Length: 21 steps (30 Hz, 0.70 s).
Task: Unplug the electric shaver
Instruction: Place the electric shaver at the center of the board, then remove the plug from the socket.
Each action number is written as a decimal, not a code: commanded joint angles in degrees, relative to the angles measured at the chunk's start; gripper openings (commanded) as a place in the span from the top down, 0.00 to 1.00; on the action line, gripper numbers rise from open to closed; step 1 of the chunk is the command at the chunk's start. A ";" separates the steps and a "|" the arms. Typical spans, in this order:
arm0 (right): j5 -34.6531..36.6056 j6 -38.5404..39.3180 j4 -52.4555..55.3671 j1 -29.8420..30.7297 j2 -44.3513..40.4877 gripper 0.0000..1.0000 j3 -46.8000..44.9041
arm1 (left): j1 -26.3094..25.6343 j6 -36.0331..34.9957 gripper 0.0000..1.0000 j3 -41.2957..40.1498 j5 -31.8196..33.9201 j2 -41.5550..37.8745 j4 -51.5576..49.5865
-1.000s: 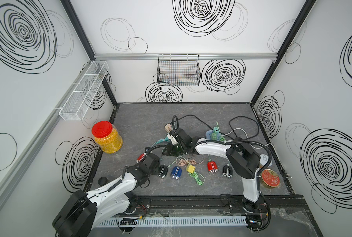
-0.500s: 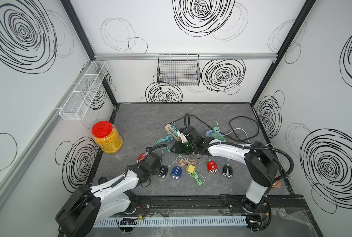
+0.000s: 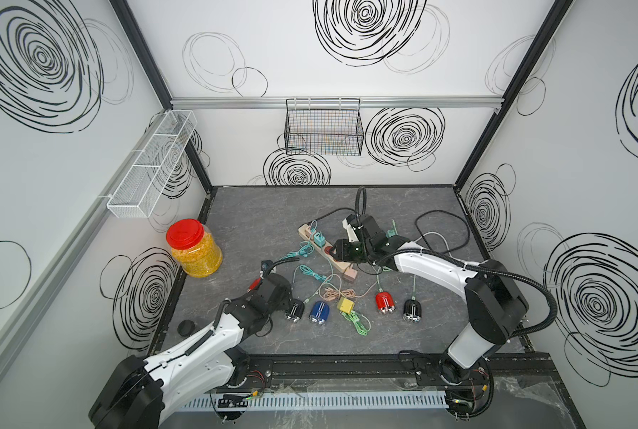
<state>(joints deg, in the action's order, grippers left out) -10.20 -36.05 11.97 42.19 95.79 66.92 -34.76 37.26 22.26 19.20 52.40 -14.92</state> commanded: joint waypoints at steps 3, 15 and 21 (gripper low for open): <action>10.15 6.30 6.14 -0.25 1.51 0.55 5.46 | 1.81 0.10 0.39 6.97 1.50 2.89 4.31; 15.57 11.93 7.67 1.10 6.15 0.51 12.04 | 17.13 -2.36 0.59 27.00 -13.26 29.12 12.82; 16.32 15.81 6.54 3.14 6.99 0.27 15.27 | 21.03 -2.62 0.71 40.96 -19.74 44.61 10.95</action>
<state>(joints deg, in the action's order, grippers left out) 4.89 -22.98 18.39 44.45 102.39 79.42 -15.27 34.76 59.24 4.54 93.06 -4.99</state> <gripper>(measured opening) 0.727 0.297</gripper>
